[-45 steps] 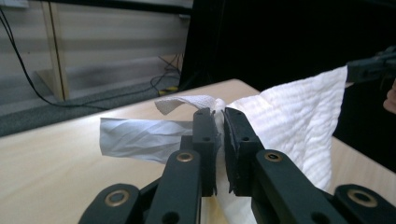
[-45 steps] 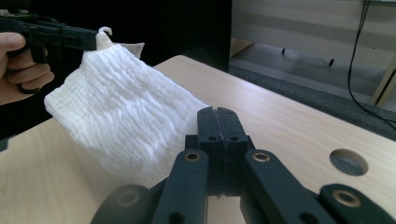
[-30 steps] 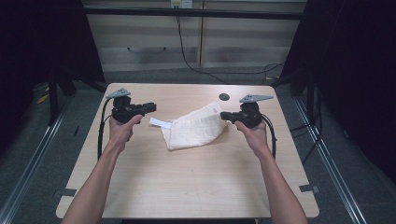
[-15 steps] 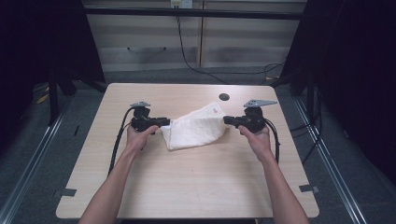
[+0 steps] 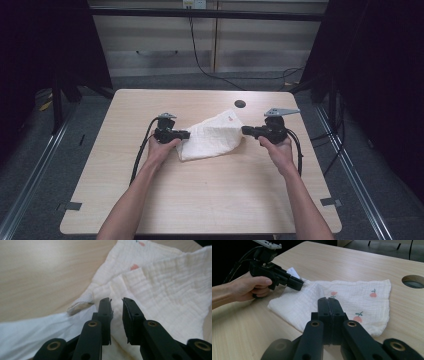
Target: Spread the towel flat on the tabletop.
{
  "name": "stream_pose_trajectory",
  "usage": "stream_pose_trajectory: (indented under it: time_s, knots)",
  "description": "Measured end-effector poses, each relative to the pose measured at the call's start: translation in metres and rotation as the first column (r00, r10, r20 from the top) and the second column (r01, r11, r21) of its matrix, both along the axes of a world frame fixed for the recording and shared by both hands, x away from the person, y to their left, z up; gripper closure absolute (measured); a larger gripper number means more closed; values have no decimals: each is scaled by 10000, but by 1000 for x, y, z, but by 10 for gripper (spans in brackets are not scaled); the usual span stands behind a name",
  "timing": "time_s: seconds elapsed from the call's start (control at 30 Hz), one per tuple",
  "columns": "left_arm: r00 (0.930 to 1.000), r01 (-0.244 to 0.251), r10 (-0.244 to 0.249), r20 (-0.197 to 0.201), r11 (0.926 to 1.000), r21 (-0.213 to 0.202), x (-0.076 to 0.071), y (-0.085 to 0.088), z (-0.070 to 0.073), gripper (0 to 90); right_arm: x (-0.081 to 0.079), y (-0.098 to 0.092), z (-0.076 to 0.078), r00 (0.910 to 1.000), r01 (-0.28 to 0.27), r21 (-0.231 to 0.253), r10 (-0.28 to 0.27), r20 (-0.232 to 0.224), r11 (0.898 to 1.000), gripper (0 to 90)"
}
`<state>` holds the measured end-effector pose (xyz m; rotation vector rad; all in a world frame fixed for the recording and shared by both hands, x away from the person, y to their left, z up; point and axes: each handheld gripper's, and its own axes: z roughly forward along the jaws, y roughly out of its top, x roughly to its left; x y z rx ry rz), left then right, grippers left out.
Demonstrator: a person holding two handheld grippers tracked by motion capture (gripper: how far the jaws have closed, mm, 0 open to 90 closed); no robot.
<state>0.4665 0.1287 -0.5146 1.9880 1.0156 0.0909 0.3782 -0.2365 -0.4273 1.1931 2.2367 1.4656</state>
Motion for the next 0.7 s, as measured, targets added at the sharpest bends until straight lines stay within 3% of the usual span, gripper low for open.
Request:
stream_pose_trajectory:
  time_s: [0.07,0.13,0.27,0.37,0.57,0.63,0.7]
  knots:
    - [10000,41,-41,4,10000,28,1,0,0,900,0,-1,0,10000,-32,1,32,7,10000,899]
    - [9999,109,-109,-38,9998,135,1,0,2,900,-1,-1,0,10000,-24,16,24,12,10000,899]
    - [9999,106,-106,-51,9998,-143,1,4,5,900,-2,-3,-1,10000,-6,48,6,26,10000,899]
    - [9999,118,-118,37,9999,-120,1,6,9,900,-2,-4,-1,10000,16,53,-16,11,10000,899]
    - [10000,75,-76,-48,9996,-255,2,7,4,897,-4,-5,-1,10000,9,104,-10,40,9999,899]
    - [9999,-130,129,-40,9997,-227,3,6,3,766,-5,-5,-2,10000,-53,87,53,18,9999,898]
    - [9991,-423,423,23,9991,-64,4,6,3,709,-6,-6,-4,10000,-35,103,35,-12,9999,898]
